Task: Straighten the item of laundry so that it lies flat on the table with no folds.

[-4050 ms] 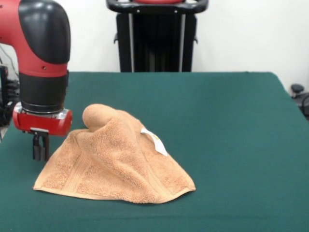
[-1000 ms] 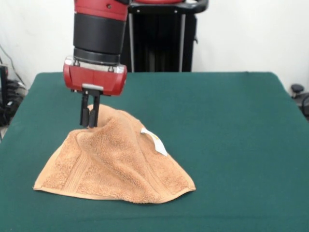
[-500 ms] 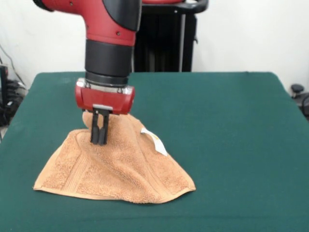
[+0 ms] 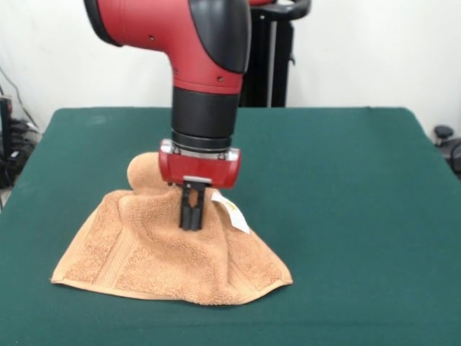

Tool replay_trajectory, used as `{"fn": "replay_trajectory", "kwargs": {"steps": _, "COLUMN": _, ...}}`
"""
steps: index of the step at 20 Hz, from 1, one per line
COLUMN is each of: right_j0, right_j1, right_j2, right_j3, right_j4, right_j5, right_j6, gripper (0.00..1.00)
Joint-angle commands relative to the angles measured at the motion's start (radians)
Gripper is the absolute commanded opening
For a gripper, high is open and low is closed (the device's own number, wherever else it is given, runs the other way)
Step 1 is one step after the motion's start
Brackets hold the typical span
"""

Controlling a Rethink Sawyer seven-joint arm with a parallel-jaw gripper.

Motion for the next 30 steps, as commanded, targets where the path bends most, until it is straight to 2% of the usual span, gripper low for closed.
{"fn": "replay_trajectory", "kwargs": {"steps": 1, "right_j0": 0.057, "right_j1": 0.074, "right_j2": 0.021, "right_j3": 0.112, "right_j4": 0.067, "right_j5": -0.064, "right_j6": 0.306, "gripper": 0.0}}
{"fn": "replay_trajectory", "kwargs": {"steps": 5, "right_j0": 0.048, "right_j1": 0.108, "right_j2": 0.026, "right_j3": 0.108, "right_j4": 0.065, "right_j5": -0.108, "right_j6": 0.296, "gripper": 0.0}}
{"fn": "replay_trajectory", "kwargs": {"steps": 12, "right_j0": 0.01, "right_j1": 0.109, "right_j2": 0.038, "right_j3": 0.121, "right_j4": 0.034, "right_j5": -0.125, "right_j6": 0.261, "gripper": 0.0}}
{"fn": "replay_trajectory", "kwargs": {"steps": 18, "right_j0": -0.065, "right_j1": 0.079, "right_j2": 0.057, "right_j3": 0.128, "right_j4": -0.028, "right_j5": -0.107, "right_j6": 0.193, "gripper": 0.0}}
{"fn": "replay_trajectory", "kwargs": {"steps": 25, "right_j0": -0.194, "right_j1": 0.025, "right_j2": 0.075, "right_j3": 0.123, "right_j4": -0.143, "right_j5": -0.04, "right_j6": 0.09, "gripper": 0.0}}
{"fn": "replay_trajectory", "kwargs": {"steps": 30, "right_j0": -0.237, "right_j1": 0.022, "right_j2": 0.093, "right_j3": 0.096, "right_j4": -0.194, "right_j5": -0.016, "right_j6": 0.073, "gripper": 0.0}}
